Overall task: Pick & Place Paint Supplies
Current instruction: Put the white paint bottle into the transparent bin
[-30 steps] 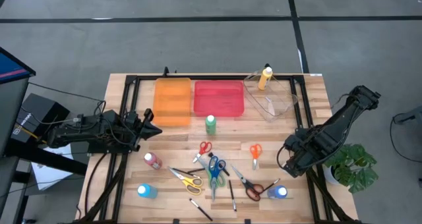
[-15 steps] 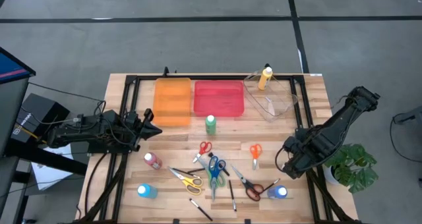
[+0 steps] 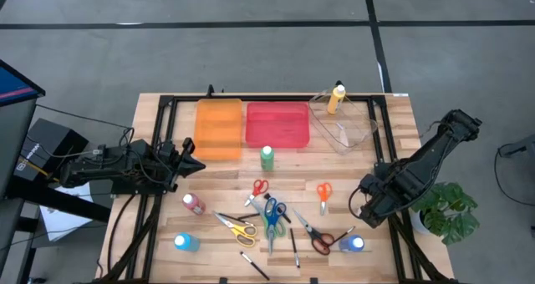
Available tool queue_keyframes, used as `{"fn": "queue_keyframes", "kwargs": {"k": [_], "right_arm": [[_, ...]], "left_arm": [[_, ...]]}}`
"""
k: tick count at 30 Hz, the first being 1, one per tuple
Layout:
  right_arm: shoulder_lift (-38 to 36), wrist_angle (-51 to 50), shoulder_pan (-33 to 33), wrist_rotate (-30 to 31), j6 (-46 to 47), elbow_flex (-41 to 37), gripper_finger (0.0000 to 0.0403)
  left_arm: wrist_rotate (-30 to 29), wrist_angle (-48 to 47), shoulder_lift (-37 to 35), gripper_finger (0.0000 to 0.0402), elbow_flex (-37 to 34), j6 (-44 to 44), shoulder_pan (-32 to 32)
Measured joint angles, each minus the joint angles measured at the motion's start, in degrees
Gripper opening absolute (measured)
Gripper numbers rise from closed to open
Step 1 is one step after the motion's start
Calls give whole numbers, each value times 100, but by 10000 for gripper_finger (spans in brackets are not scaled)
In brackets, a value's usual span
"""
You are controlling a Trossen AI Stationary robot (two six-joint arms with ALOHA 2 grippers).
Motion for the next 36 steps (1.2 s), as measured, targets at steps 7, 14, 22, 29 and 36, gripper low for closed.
{"fn": "queue_keyframes", "kwargs": {"k": [7, 14, 22, 29, 36], "right_arm": [[0, -7, -2, 9, -162, -1, 118], [-40, -105, -286, 18, -604, 103, 114], [-46, -674, -898, 98, -1339, 690, 114], [-48, -952, -1841, 212, -2410, 1302, 114], [-35, -960, -3059, 234, -3764, 1777, 114]], "left_arm": [[0, -2, 0, 1, 2, 1, -1], [0, -1, 1, 1, -1, 1, 0], [0, -1, 2, 1, 0, -1, 1], [0, -2, 2, 1, -1, 1, 1], [0, -1, 2, 1, 2, 1, 1]]}}
